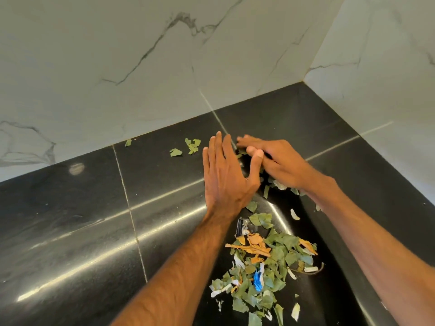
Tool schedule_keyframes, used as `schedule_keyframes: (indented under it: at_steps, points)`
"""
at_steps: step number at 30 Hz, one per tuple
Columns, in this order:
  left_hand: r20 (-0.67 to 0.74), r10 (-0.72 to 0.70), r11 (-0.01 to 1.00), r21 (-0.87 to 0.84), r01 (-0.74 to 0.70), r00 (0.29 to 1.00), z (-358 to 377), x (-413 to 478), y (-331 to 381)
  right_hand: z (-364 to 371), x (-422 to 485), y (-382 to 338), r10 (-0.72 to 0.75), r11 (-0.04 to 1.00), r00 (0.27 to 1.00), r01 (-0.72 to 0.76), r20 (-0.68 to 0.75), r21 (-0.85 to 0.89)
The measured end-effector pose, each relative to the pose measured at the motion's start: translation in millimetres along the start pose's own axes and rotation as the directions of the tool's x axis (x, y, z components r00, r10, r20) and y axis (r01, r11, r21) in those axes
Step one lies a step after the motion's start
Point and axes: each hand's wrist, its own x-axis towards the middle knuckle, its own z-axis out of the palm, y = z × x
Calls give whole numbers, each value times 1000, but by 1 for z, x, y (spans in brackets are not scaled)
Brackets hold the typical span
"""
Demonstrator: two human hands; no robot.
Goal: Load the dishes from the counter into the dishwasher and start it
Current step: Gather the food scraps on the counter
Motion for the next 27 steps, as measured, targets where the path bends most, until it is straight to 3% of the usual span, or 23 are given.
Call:
schedule_keyframes:
  at_steps: [4, 7, 9, 12, 15, 18, 22, 24, 27]
  points:
    - [-1, 31, 995, -98, -31, 1000, -1, 1, 0, -28, -31, 5, 138, 987, 947, -107, -289, 121]
    - [-7, 39, 989, -140, -39, 999, 0, 1, -1, -18, -39, 19, 258, 966, 949, -256, -182, 33]
    - [-8, 51, 988, -143, -51, 999, 2, 2, -2, 5, -47, 14, 224, 969, 972, -231, -73, -90]
    - [-3, 78, 985, -153, -77, 997, 4, 4, -3, 25, -69, -11, 128, 990, 992, -127, 11, -66]
    - [-11, 126, 975, -184, -126, 992, 4, 5, -5, 16, -100, -22, 150, 989, 976, -151, -158, 2]
    - [-18, 171, 966, -193, -172, 985, 3, 5, -6, -2, -135, -11, 305, 945, 883, -328, -357, -4]
    - [-20, 207, 959, -193, -207, 978, 3, 4, -4, 8, -179, -1, 513, 820, 808, -561, -288, -114]
    - [-24, 218, 957, -189, -218, 976, 4, 4, -5, 27, -184, -11, 520, 784, 797, -588, -306, -199]
    - [-17, 229, 957, -181, -228, 973, 5, 6, -6, 55, -168, -44, 505, 801, 815, -565, -286, -196]
